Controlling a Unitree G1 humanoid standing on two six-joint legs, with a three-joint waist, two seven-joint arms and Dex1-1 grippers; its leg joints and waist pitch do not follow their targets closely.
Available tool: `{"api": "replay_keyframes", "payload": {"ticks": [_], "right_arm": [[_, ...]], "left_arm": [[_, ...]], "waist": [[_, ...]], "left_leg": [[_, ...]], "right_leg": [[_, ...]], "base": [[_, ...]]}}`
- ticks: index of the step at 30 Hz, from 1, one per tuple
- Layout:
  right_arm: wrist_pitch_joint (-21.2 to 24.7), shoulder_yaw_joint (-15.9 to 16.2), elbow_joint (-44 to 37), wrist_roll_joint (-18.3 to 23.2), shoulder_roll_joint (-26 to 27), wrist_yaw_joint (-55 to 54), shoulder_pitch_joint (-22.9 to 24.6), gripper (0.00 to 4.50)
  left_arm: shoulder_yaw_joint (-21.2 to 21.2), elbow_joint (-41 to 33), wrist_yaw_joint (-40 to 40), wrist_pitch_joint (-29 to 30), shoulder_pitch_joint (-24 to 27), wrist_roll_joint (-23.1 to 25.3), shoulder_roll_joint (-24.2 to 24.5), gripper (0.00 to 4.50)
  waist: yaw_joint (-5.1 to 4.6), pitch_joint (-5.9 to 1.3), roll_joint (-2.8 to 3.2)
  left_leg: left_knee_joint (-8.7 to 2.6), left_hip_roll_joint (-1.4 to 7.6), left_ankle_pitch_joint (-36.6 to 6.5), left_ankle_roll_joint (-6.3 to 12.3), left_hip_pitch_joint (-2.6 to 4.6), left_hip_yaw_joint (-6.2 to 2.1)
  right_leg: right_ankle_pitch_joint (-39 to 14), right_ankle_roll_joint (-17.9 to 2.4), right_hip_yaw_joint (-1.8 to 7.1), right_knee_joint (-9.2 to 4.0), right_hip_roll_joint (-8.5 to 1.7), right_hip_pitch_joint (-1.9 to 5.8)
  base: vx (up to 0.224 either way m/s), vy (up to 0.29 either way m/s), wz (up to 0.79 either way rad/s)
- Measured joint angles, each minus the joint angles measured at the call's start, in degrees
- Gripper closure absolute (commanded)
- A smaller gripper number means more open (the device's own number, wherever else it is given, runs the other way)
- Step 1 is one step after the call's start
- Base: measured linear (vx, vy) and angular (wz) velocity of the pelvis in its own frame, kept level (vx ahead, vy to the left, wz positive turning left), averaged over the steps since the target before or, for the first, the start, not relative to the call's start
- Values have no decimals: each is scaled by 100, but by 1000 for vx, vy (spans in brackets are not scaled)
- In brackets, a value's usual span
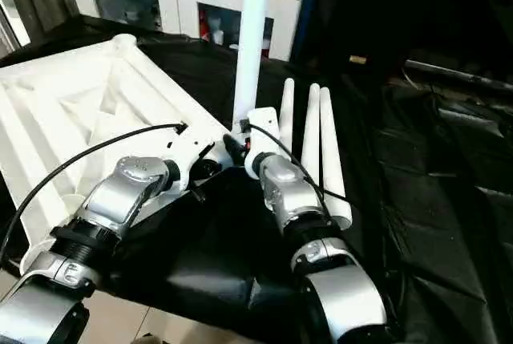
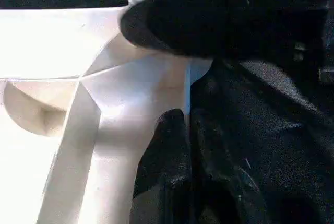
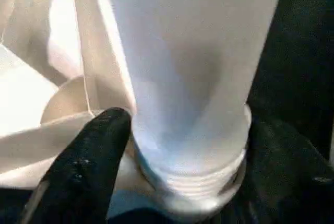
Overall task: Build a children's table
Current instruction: Rotate leg to tighten
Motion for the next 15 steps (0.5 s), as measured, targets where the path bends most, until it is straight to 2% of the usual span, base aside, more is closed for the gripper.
{"api": "replay_keyframes", "payload": {"ticks": [6,10,15], "right_arm": [[-121,39,125,-37,-50,381,-14,62],[-102,299,-92,-158,-389,1083,85,62],[-87,570,-635,-182,-816,2087,378,62]], "left_arm": [[-36,-31,-187,-86,4,-2,181,450],[-109,-288,-553,-156,118,-46,458,450],[-185,-522,-1217,-541,315,-170,865,450]], "waist": [[-28,1,1],[-30,2,1],[13,4,3]], "left_leg": [[-10,2,0,-1,-3,-4],[-11,2,1,0,-30,0],[-11,3,-1,5,-52,4]], "right_leg": [[2,2,-2,1,4,-19],[0,1,-4,-4,9,-40],[-15,-1,-9,-16,10,-49]], "base": [[0,0,0],[0,0,0],[0,0,0]]}}
